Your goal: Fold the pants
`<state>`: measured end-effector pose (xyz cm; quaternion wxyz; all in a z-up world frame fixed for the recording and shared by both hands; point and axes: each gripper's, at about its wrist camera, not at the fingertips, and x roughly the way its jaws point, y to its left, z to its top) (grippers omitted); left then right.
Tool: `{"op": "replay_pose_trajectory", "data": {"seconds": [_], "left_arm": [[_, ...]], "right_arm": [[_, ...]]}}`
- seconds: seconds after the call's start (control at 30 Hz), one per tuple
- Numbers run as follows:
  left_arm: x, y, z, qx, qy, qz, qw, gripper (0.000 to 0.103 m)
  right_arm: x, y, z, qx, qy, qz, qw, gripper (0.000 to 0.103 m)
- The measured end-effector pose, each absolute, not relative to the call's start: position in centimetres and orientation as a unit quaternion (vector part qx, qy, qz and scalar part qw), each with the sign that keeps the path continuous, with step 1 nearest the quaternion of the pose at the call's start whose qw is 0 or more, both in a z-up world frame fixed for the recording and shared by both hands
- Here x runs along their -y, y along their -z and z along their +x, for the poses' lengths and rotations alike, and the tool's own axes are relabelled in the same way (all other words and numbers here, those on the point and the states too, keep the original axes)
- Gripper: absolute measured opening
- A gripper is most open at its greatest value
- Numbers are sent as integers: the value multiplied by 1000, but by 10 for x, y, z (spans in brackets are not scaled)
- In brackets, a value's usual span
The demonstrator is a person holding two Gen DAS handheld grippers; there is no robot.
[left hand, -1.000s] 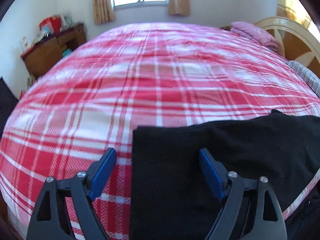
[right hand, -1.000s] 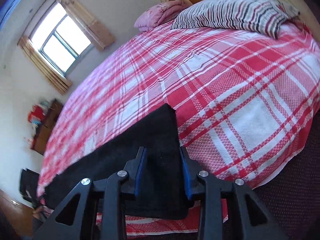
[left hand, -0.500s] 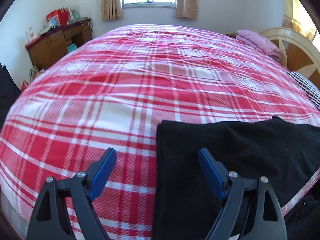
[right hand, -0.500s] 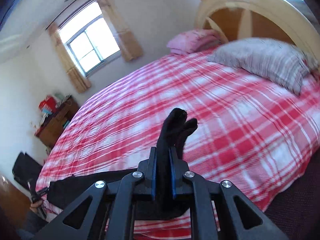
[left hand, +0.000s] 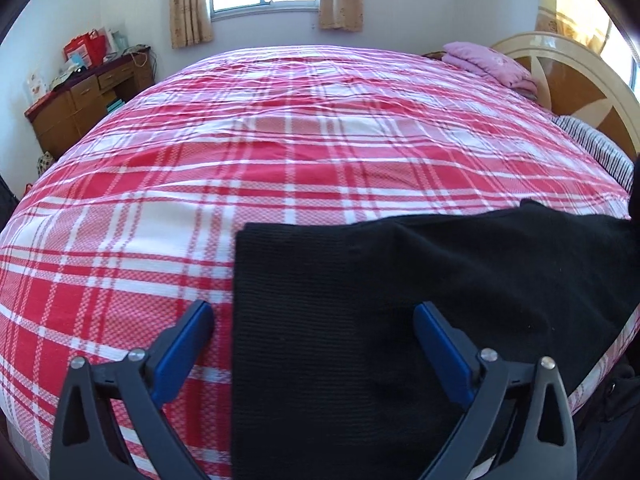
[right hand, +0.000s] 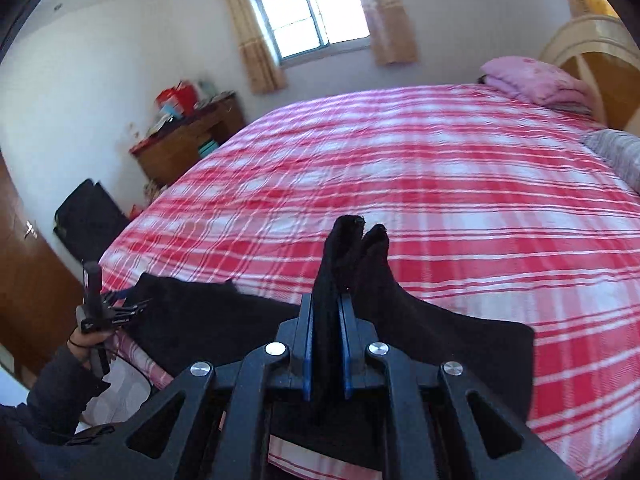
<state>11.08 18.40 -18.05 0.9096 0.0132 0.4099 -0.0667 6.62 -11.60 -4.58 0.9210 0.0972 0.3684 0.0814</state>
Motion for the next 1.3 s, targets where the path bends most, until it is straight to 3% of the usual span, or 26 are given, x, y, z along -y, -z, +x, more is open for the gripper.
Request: {"op": "replay_pose_trajectory", "data": {"seconds": [0.43, 0.5, 0.57, 0.67, 0.8, 1.03, 1.17, 1.3], "left_arm": [[-178, 178, 105, -409, 79, 9, 909, 103], [-178, 173, 103, -409, 77, 8, 909, 103], [-178, 158, 97, -393, 66, 16, 917, 103], [-173, 135, 88, -365, 64, 22, 929, 103], [-146, 112, 80, -343, 119, 8, 932, 103], [-33, 133, 78, -391, 264, 47, 880, 103], [8, 136, 81, -394, 289, 72, 870, 103], [0, 135, 90, -401, 280, 43, 871, 103]], "right_arm": [[12, 134, 111, -473, -148, -2, 869, 12], [4, 146, 112, -484, -152, -18, 861, 18], [2, 148, 107, -488, -172, -24, 856, 39], [16, 131, 89, -463, -197, -11, 864, 49], [57, 107, 66, -438, -176, 11, 881, 53], [128, 106, 43, -424, -100, 94, 895, 54], [92, 117, 39, -434, -151, 62, 886, 54], [36, 130, 45, -442, -199, -11, 874, 54]]}}
